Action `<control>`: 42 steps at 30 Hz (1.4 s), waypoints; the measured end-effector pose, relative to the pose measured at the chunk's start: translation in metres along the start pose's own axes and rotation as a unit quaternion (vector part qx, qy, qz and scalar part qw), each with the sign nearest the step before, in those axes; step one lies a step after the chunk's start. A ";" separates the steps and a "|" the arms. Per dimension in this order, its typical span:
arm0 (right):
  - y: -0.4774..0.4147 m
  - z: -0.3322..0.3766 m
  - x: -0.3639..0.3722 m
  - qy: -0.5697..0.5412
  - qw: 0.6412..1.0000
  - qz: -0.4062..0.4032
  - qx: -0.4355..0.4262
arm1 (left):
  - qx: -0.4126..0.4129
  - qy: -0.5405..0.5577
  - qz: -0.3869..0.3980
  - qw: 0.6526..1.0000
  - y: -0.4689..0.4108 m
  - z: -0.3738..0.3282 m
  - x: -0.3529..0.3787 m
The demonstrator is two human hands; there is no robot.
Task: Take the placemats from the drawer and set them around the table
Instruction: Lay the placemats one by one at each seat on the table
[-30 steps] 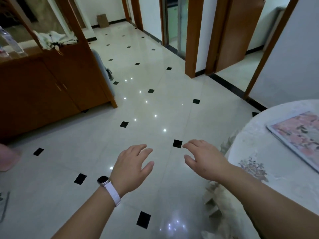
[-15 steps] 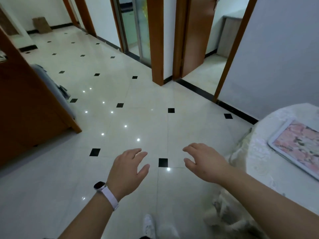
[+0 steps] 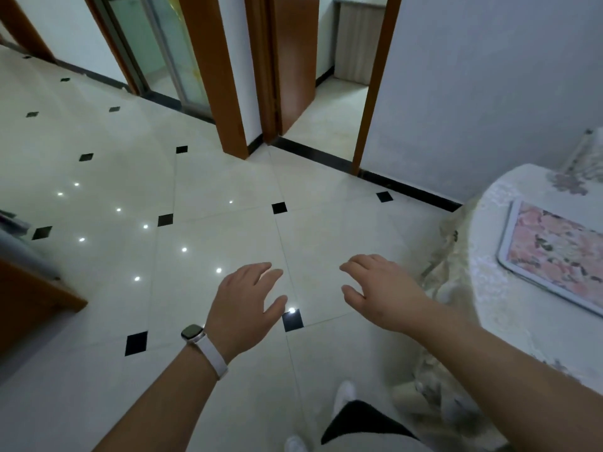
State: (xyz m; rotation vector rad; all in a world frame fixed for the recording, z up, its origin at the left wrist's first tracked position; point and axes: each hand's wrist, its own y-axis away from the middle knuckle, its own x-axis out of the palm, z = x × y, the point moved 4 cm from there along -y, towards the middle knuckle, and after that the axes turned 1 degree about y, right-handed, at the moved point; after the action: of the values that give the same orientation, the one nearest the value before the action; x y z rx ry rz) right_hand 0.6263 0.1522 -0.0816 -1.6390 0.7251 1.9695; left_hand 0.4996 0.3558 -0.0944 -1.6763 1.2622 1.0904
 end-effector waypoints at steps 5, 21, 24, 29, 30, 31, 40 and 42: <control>-0.052 -0.026 0.010 -0.019 1.000 0.005 0.022 | 0.017 -0.005 0.015 1.000 -0.058 0.015 0.012; -0.219 -0.188 -0.015 -0.066 0.995 -0.002 0.074 | 0.073 -0.034 0.057 0.995 -0.315 -0.018 0.039; -0.227 -0.224 -0.030 -0.063 0.991 -0.019 0.114 | 0.114 -0.038 0.060 0.991 -0.361 -0.037 0.040; -0.222 -0.288 -0.050 -0.061 0.977 -0.054 0.197 | 0.189 -0.047 0.054 0.979 -0.445 -0.074 0.045; -0.220 -0.301 -0.052 -0.064 0.973 -0.055 0.215 | 0.207 -0.044 0.054 0.976 -0.460 -0.084 0.049; -0.217 -0.312 -0.052 -0.068 0.968 -0.055 0.233 | 0.225 -0.038 0.057 0.972 -0.474 -0.094 0.054; -0.226 -0.395 -0.042 -0.083 0.918 -0.040 0.387 | 0.352 0.041 0.119 0.928 -0.601 -0.171 0.122; -0.235 -0.416 -0.047 -0.079 0.901 -0.041 0.425 | 0.380 0.065 0.128 0.914 -0.639 -0.192 0.129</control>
State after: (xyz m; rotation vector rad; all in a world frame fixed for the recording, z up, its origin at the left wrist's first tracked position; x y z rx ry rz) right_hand 1.0941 0.0505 -0.1179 -0.9411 1.2014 1.3735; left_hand 1.1749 0.2816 -0.1003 -1.0123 1.7398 0.5009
